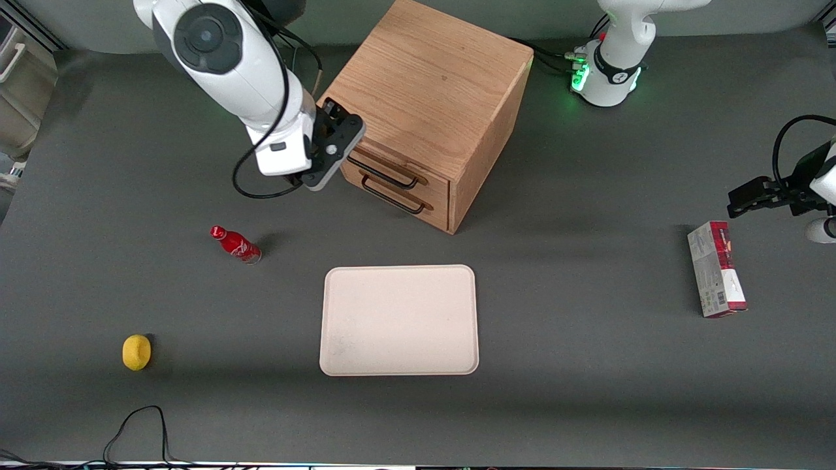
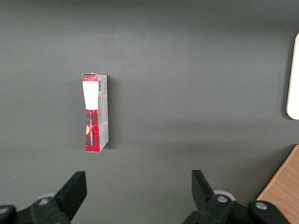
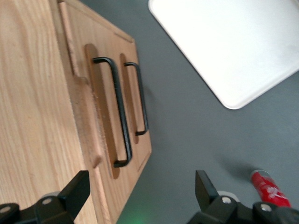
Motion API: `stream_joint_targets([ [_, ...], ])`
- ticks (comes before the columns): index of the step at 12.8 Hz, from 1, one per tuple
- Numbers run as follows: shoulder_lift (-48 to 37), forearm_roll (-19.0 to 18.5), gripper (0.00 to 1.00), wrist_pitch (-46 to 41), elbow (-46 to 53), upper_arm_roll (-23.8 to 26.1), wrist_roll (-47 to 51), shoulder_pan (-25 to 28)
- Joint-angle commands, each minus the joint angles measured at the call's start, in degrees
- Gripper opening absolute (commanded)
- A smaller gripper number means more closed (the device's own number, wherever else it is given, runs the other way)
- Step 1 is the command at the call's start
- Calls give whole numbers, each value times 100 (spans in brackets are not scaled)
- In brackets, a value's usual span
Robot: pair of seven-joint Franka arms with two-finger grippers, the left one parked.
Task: Open upper drawer
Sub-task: 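Lower the right gripper and hook the upper drawer's black handle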
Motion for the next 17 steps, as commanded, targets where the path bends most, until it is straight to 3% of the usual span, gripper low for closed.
stream_joint_targets([
  [1, 275, 122, 100, -28, -24, 58, -149, 89],
  [11, 496, -264, 100, 1307, -1105, 67, -140, 221],
  [17, 716, -598, 100, 1650, -1202, 67, -140, 213],
])
